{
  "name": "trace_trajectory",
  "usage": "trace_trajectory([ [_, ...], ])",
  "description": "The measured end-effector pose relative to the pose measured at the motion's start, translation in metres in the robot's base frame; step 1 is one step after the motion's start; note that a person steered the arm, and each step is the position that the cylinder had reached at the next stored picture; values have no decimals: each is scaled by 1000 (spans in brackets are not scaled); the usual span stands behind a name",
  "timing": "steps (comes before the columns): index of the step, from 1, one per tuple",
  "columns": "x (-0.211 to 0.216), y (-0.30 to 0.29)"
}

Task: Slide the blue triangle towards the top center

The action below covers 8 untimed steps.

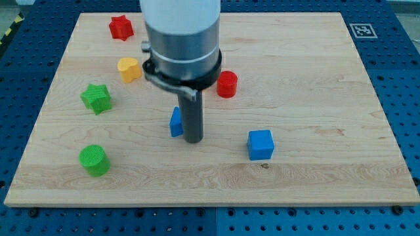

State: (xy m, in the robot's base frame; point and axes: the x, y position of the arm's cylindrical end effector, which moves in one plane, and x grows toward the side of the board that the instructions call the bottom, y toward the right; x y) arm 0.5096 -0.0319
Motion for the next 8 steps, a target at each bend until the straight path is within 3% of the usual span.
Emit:
trace_trajectory([
  [1, -4, -2],
  [3, 33, 0],
  [4, 21, -30],
  [5, -3, -27],
  [8, -21, -32],
])
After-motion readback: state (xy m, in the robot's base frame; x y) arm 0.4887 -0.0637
